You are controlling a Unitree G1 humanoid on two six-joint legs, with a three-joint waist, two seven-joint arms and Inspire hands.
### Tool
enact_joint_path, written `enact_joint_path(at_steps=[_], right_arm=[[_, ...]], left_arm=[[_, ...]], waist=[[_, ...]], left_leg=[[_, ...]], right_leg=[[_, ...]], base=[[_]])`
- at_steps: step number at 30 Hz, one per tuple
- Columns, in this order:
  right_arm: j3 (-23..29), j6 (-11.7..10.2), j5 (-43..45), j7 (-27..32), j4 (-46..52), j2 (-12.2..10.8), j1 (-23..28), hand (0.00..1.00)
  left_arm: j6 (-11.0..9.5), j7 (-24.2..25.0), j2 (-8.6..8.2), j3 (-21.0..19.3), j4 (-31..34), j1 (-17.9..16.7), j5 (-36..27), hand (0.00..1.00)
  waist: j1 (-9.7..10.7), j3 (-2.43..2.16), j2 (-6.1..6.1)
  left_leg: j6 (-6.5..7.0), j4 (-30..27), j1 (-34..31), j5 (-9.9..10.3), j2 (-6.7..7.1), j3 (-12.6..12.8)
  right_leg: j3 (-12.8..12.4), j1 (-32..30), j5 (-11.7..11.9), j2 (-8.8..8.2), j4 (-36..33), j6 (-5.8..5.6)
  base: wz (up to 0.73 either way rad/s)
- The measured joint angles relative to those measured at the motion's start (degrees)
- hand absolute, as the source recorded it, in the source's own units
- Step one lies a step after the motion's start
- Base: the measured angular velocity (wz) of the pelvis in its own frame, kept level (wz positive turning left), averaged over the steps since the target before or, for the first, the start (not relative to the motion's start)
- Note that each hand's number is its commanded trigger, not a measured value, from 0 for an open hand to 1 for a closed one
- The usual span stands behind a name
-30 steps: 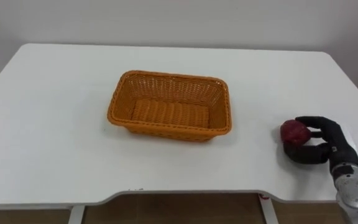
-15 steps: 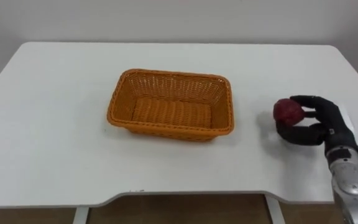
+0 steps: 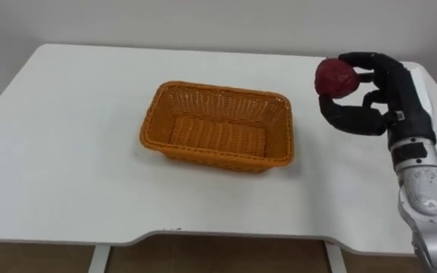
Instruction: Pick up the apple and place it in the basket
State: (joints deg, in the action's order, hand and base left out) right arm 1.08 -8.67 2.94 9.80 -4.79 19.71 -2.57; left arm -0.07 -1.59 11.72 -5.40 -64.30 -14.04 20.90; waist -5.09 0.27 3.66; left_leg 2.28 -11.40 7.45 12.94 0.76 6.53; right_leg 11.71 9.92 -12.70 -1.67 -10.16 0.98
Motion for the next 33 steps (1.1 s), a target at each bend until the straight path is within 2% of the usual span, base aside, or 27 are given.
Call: enact_joint_path(at_steps=[3,7,11,12,13,14,15,17,24,27,33], right_arm=[[-0.8,0.0,0.3,0.0,0.3,0.0,-0.7,1.00],[-5.2,0.0,0.0,-0.3,0.3,0.0,-2.1,1.00],[-7.6,0.1,-0.4,-1.6,0.3,0.0,-2.2,1.00],[-7.9,0.1,-0.4,-1.9,0.3,0.0,-2.2,0.65],[-8.5,0.3,-0.4,-2.5,0.3,0.0,-2.4,0.42],[-9.0,0.6,-0.4,-3.0,0.3,0.0,-2.5,0.10],[-9.0,0.8,-0.4,-3.3,0.3,0.0,-2.5,0.00],[-9.0,1.4,-0.4,-3.9,0.3,0.0,-2.9,0.00],[-9.0,1.4,-0.4,-4.9,0.8,0.0,-3.6,0.00],[-9.3,2.3,0.6,-5.2,1.1,0.0,-4.0,0.00],[-10.1,2.6,5.1,-6.9,1.6,-1.8,-5.3,0.00]], left_arm=[[0.3,0.0,0.01,0.1,0.0,0.0,0.0,0.00],[0.5,0.0,-0.04,2.7,0.1,0.6,0.0,0.00],[0.5,0.1,-0.12,3.5,0.3,1.1,0.0,0.00],[0.5,0.1,-0.12,3.5,0.3,1.2,0.0,0.00],[0.6,0.1,-0.12,3.5,0.3,1.2,0.0,0.00],[0.9,0.1,-0.12,3.5,0.3,1.2,0.0,0.00],[1.1,0.1,-0.12,3.5,0.4,1.2,0.0,0.00],[1.5,0.3,-0.12,3.5,0.8,1.2,0.0,0.00],[2.4,1.2,-0.12,3.5,1.6,1.1,0.0,0.00],[2.6,1.3,-0.14,3.5,2.5,1.3,0.1,0.00],[2.7,1.3,-0.23,3.5,4.0,1.7,0.1,0.00]], waist=[[-0.2,0.04,-0.08],[-0.2,-0.06,-0.15],[-1.8,-0.08,-0.18],[-1.9,-0.07,-0.19],[-2.2,-0.05,-0.22],[-2.5,-0.05,-0.23],[-2.7,-0.05,-0.22],[-3.1,-0.04,-0.22],[-3.1,0.03,-0.36],[-3.3,-0.02,-0.37],[-3.1,-0.11,-0.36]], left_leg=[[0.01,0.0,-0.3,0.0,-0.03,-0.1],[0.02,-0.4,-0.9,0.0,-0.01,-0.4],[0.02,-0.4,-0.8,0.0,-0.01,-0.5],[0.02,-0.4,-0.8,0.0,-0.01,-0.5],[0.02,-0.4,-0.8,0.0,-0.01,-0.5],[0.02,-0.4,-0.8,0.0,0.00,-0.5],[0.02,-0.4,-0.9,0.0,0.01,-0.5],[0.02,-0.3,-0.9,0.0,0.02,-0.7],[0.01,-0.3,-1.1,0.0,0.03,-1.1],[0.02,-0.4,-1.8,0.0,0.03,-1.1],[0.01,-0.3,-2.2,0.0,0.01,-1.1]], right_leg=[[-0.3,-0.3,0.0,0.01,-0.5,0.00],[-0.1,-0.5,0.0,0.04,-0.6,0.04],[-0.1,-0.7,0.0,0.02,-0.6,0.04],[0.0,-0.7,0.0,0.01,-0.5,0.04],[0.0,-0.8,0.0,0.00,-0.5,0.04],[0.0,-0.8,0.0,-0.01,-0.4,0.04],[0.0,-0.8,0.0,-0.01,-0.4,0.04],[0.2,-0.8,0.0,-0.02,-0.4,0.04],[0.9,-0.7,0.0,-0.04,-0.5,0.04],[1.0,-1.1,0.0,-0.05,-0.5,0.03],[0.9,-1.6,0.0,-0.01,-0.5,0.04]], base=[[0.00],[0.02],[0.01],[0.00],[0.00],[0.00],[0.00],[0.04],[0.03],[0.00],[0.00]])
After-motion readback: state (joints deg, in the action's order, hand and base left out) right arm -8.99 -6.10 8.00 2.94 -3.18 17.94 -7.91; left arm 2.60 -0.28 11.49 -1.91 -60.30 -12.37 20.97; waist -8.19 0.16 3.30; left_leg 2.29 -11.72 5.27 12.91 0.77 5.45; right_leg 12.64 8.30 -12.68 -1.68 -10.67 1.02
